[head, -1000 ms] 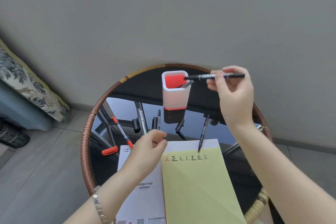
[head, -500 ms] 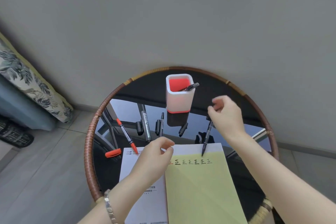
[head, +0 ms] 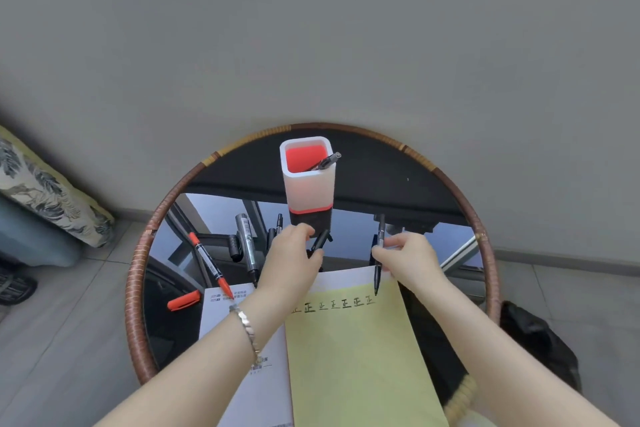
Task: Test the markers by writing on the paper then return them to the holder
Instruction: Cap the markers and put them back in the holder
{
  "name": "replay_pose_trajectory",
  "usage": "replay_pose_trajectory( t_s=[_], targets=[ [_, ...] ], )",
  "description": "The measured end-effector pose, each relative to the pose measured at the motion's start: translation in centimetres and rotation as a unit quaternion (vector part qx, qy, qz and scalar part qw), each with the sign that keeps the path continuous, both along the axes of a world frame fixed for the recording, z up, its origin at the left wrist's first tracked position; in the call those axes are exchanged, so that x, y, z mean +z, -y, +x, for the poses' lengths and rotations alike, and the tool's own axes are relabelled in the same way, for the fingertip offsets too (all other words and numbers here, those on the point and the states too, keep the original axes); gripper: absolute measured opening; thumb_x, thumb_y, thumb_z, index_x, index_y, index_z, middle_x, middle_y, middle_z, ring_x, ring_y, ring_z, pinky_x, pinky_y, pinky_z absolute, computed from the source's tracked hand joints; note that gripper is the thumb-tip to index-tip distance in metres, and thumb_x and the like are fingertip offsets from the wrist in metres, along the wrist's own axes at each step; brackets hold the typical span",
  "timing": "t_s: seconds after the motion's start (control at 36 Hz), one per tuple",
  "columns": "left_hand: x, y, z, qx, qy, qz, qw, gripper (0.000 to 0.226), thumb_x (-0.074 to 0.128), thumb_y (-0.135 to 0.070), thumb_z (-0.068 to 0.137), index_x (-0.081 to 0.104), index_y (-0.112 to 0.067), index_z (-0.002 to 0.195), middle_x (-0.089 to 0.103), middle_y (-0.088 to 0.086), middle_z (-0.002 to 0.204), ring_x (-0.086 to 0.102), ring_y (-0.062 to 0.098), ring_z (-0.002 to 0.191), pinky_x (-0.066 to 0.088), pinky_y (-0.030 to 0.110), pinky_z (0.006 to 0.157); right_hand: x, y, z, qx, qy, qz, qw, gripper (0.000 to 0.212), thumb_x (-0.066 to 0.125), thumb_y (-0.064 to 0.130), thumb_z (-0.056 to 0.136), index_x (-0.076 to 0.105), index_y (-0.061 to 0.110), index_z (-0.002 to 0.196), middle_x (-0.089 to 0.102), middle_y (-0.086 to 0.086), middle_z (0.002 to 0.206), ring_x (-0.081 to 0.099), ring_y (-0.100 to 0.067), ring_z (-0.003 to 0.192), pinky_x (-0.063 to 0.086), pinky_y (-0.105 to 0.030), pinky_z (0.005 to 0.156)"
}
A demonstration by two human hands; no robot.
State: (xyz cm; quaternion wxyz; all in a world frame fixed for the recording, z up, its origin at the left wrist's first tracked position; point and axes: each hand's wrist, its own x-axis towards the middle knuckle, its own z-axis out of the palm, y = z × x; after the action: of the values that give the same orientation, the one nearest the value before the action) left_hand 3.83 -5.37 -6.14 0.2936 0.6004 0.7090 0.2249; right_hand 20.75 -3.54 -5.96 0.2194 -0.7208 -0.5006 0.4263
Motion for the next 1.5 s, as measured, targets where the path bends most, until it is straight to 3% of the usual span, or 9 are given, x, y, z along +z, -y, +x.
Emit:
replay_pose_trajectory(
  t_s=[0.08,0.28,0.42,0.47,0.53,0.75,1.22,1.39,1.5],
  targets=[
    [-0.9,-1.3,0.8,-0.005,-0.028,0.009,1.000,0.039,0.059,-0.021,0.089,0.048,-0.011,0.125,0.052,0.003,0.116,0.047,0.018,0.109,0.042,0.029,0.090,0.6,1.0,1.3,-0.005,-0.024,0.015,1.000,0.025,0.060,0.020,0.084,0.063,0.010,0.107,0.065,-0.005,0.092,0.061,-0.016,0.080,0.047,-0.029,0.071],
    [-1.7,-1.1,1.7,-0.003,-0.045,-0.013,0.999,0.028,0.055,-0.018,0.091,0.055,-0.013,0.118,0.054,0.002,0.104,0.053,0.020,0.095,0.049,0.036,0.082,1.6,2.4,2.9,-0.031,-0.070,0.022,0.997,0.017,0.060,0.019,0.087,0.057,0.014,0.103,0.060,0.004,0.080,0.060,-0.007,0.072,0.046,-0.017,0.057],
    [0.4,1.6,1.6,0.048,0.126,0.002,0.991,0.014,0.057,-0.016,0.089,0.064,-0.019,0.100,0.059,0.000,0.096,0.054,0.006,0.078,0.039,0.014,0.060,2.4,3.3,3.0,-0.062,-0.130,0.055,0.988,0.011,0.059,0.017,0.087,0.053,0.019,0.096,0.062,0.003,0.082,0.062,-0.007,0.073,0.048,-0.013,0.054],
    [2.1,3.2,1.2,0.069,0.220,-0.001,0.973,0.013,0.059,-0.014,0.087,0.063,-0.025,0.091,0.064,-0.004,0.092,0.058,0.008,0.079,0.043,0.013,0.055,2.9,3.7,2.7,-0.090,-0.183,0.065,0.977,0.008,0.060,0.014,0.087,0.054,0.020,0.086,0.065,0.000,0.082,0.065,-0.008,0.072,0.051,-0.011,0.052],
    [3.7,4.6,0.7,0.072,0.277,0.002,0.958,0.016,0.064,-0.012,0.085,0.062,-0.028,0.084,0.067,-0.008,0.086,0.062,0.011,0.081,0.051,0.020,0.064,3.3,4.1,2.4,-0.113,-0.249,0.067,0.960,0.005,0.060,0.010,0.086,0.058,0.015,0.087,0.068,-0.005,0.085,0.070,-0.012,0.072,0.054,-0.013,0.055],
    [5.2,7.0,-0.8,0.092,0.345,0.014,0.934,0.017,0.072,-0.006,0.076,0.066,-0.022,0.078,0.070,-0.005,0.077,0.063,0.008,0.072,0.051,0.018,0.063,4.8,5.8,-0.2,-0.124,-0.422,0.101,0.892,0.012,0.054,0.004,0.088,0.057,0.013,0.083,0.071,-0.005,0.073,0.071,-0.017,0.070,0.054,-0.019,0.056],
    [5.2,7.5,-0.9,0.079,0.339,0.011,0.938,0.014,0.072,-0.005,0.076,0.066,-0.018,0.080,0.070,-0.009,0.078,0.062,0.003,0.070,0.049,0.015,0.066,6.2,7.1,-1.0,-0.098,-0.414,0.133,0.895,0.010,0.053,0.003,0.087,0.057,0.012,0.084,0.072,-0.002,0.068,0.069,-0.014,0.065,0.055,-0.019,0.057],
    [5.2,7.6,-1.0,0.070,0.340,0.007,0.938,0.015,0.072,-0.004,0.076,0.067,-0.019,0.079,0.070,-0.007,0.079,0.065,0.013,0.077,0.052,0.024,0.072,6.5,7.1,-1.1,-0.088,-0.405,0.129,0.901,0.011,0.054,0.003,0.087,0.058,0.013,0.083,0.072,-0.003,0.070,0.069,-0.015,0.067,0.055,-0.019,0.057],
    [5.5,7.8,-0.9,0.051,0.340,0.016,0.939,0.021,0.073,-0.003,0.075,0.070,-0.023,0.078,0.072,-0.008,0.079,0.066,0.013,0.078,0.053,0.025,0.074,6.8,7.4,-1.2,-0.068,-0.412,0.118,0.901,0.006,0.057,0.017,0.081,0.060,0.013,0.077,0.072,-0.006,0.072,0.070,-0.018,0.068,0.055,-0.020,0.056]
  ],
)
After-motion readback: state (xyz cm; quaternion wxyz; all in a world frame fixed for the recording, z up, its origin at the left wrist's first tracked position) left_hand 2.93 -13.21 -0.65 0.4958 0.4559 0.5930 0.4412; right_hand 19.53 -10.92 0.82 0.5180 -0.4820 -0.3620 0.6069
